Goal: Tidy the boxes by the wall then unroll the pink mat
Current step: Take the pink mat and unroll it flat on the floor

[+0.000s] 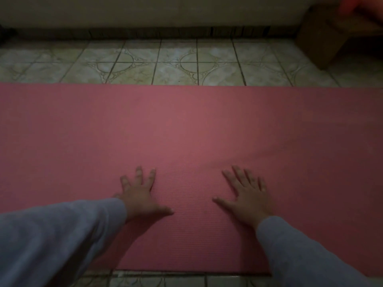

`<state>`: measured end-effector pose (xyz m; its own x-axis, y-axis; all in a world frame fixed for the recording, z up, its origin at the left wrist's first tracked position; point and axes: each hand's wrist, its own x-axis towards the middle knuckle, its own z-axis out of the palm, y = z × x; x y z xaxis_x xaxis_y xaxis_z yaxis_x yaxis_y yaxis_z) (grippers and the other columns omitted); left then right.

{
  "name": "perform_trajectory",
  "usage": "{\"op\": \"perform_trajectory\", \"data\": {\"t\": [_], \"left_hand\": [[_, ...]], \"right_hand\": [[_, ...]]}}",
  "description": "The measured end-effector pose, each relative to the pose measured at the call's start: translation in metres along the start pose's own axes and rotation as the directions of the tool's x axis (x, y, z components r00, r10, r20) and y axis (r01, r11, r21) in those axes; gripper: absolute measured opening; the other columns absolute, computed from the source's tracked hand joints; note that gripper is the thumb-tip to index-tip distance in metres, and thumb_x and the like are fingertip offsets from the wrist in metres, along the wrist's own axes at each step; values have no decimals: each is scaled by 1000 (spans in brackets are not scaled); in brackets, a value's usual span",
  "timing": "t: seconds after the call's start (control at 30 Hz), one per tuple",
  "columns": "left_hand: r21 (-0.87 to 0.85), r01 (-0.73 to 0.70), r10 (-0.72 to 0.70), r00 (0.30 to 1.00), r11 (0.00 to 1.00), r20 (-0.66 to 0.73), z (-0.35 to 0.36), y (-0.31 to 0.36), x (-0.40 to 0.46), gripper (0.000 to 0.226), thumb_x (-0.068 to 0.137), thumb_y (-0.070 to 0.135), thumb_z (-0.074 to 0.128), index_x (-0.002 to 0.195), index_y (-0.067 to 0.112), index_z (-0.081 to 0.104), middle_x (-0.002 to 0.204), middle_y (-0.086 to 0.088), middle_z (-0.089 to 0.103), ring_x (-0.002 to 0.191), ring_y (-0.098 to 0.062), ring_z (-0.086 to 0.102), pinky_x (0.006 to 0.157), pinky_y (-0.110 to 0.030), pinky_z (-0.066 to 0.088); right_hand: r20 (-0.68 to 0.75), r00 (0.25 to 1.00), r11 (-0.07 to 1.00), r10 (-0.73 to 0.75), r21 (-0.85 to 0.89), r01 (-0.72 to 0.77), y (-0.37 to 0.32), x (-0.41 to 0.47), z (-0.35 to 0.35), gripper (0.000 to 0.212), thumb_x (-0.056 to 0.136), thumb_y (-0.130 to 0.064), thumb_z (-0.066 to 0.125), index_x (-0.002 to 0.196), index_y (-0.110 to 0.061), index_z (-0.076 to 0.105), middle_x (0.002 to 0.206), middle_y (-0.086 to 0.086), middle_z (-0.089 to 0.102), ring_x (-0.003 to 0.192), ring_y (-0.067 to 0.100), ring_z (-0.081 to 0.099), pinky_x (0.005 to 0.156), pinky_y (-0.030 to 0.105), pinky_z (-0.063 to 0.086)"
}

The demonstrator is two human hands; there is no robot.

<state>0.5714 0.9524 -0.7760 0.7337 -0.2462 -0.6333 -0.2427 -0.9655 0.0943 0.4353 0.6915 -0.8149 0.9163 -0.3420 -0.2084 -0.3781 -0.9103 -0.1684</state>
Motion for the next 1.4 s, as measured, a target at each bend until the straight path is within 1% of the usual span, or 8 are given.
{"op": "perform_trajectory", "data": {"t": [0.13,0.33,0.47,0.63,0.8,0.97,1.23,1.4], "left_hand": [[-30,-3,2,1000,1000,-12,10,35,-5,137,40,87,62,142,44,-20,154,4,-31,139,-46,-22,106,-72,13],[-48,-42,43,999,998,28,13,63,-5,129,50,81,62,144,42,-16,155,0,-29,138,-46,-23,109,-68,5],[2,-200,200,980,980,-9,-12,30,3,111,69,70,61,148,32,-7,157,-12,-21,142,-43,-13,116,-50,-2],[-72,-215,198,960,974,-198,-35,-32,19,110,66,73,60,146,41,-8,157,-3,-23,142,-41,-16,116,-52,5],[63,-170,178,974,983,-141,-24,-43,33,117,58,82,55,147,38,-6,157,-3,-23,145,-30,-16,115,-57,6],[120,-163,180,971,979,-154,-22,-43,43,124,47,91,50,144,45,-10,156,1,-24,145,-31,-13,113,-60,7],[101,-182,197,966,978,-168,-4,-53,36,126,42,95,44,143,46,-11,156,3,-25,145,-29,-15,114,-57,6],[91,-193,206,963,977,-173,7,-56,24,129,33,101,31,137,46,-23,153,6,-31,144,-27,-21,115,-55,3]], "right_hand": [[2,999,998,40,-43,-40,39,-8,-5,98,55,-95,1,143,-54,-4,159,-16,-3,146,16,0,116,42,3],[70,994,996,89,-31,-87,64,-13,-18,102,52,-94,9,145,-52,2,160,-15,-1,146,15,1,116,41,2],[5,985,981,174,85,-174,36,-4,-26,101,53,-93,24,144,-49,22,160,-4,9,145,25,10,115,44,11],[15,973,951,232,208,-230,-28,22,-29,98,61,-86,47,146,-47,14,160,-4,-3,145,29,-2,113,57,8],[138,963,949,233,183,-256,-60,42,-22,106,57,-91,44,146,-48,6,160,-5,-13,145,29,-13,108,64,-4],[184,945,946,270,129,-296,-57,47,-17,113,48,-96,40,145,-51,2,159,-7,-16,143,34,-16,107,69,-2],[124,964,968,234,64,-243,-50,25,-4,114,44,-100,26,143,-53,-4,159,-7,-16,144,32,-15,108,66,-1],[86,970,971,227,56,-232,-47,10,3,113,44,-102,19,143,-54,-6,159,-9,-16,144,30,-17,108,66,-1]]}}
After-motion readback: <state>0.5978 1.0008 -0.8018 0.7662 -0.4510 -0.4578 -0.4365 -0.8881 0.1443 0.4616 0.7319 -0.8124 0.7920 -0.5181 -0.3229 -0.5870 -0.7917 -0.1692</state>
